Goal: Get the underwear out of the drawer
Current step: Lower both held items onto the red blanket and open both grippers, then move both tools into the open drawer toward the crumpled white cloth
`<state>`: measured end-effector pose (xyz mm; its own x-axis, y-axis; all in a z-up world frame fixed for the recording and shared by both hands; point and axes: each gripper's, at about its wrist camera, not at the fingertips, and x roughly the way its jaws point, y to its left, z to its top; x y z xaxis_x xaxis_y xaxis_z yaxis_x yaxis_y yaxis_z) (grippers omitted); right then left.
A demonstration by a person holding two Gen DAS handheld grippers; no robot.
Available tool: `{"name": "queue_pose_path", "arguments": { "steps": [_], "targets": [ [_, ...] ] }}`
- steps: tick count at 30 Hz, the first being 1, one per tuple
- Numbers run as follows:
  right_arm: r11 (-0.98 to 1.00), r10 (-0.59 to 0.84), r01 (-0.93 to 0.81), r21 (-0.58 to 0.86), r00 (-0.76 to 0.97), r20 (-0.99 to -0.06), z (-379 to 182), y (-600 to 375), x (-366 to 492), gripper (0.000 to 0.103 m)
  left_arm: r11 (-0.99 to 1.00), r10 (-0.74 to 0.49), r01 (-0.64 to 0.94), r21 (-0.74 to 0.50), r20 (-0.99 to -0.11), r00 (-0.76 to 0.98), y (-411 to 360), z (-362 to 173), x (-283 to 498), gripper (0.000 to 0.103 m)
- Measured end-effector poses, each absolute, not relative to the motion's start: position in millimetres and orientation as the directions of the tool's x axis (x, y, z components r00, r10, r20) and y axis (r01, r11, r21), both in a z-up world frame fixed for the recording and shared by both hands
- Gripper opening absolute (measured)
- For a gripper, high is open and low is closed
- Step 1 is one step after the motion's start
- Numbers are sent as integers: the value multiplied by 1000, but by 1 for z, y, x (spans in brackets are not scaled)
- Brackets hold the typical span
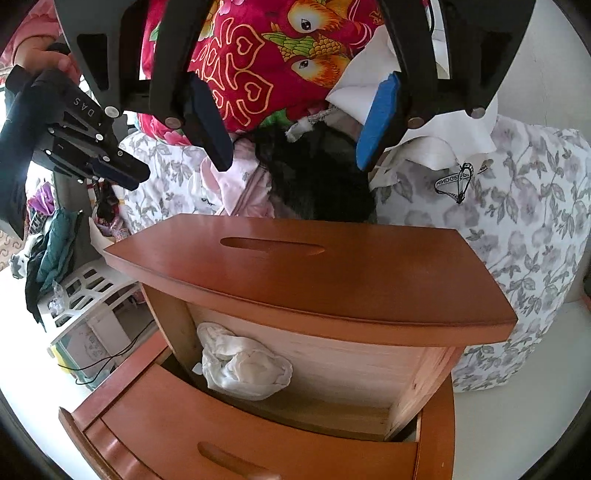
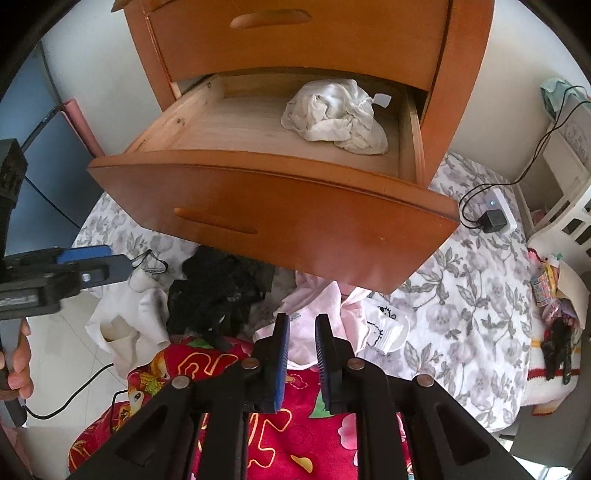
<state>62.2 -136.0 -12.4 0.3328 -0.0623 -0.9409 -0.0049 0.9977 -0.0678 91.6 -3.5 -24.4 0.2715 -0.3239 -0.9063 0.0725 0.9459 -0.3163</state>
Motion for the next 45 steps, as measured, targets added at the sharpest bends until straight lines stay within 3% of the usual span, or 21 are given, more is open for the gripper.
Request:
{"name": "queue_pose_path", "arguments": {
  "steps": [4, 7, 11, 13, 19, 45],
  "targets": [
    [998, -68, 16, -66, 330, -941, -14, -139, 63, 59, 958, -287, 60, -281, -918, 274, -2, -26, 92, 80],
    [998, -60, 29, -53, 328, -943, -14, -142, 63, 64, 968, -248, 35, -248, -929, 274, 1, -29, 93, 90],
    [998, -60, 51, -46, 327, -943, -15, -144, 63, 76, 973, -227, 20, -230, -932, 284, 6, -32, 94, 91],
    [998, -55, 58, -38, 327, -944, -15, -146, 63, 80, 976, -211, 14, -216, -934, 289, 8, -33, 94, 97],
    [997, -55, 66, -35, 332, -942, -16, -147, 61, 101, 981, -182, -10, -194, -935, 306, 15, -33, 94, 98],
    [998, -63, 41, -51, 387, -920, -7, -143, 59, 103, 976, -206, 15, -217, -897, 391, 15, -9, 92, 98]
  ]
}}
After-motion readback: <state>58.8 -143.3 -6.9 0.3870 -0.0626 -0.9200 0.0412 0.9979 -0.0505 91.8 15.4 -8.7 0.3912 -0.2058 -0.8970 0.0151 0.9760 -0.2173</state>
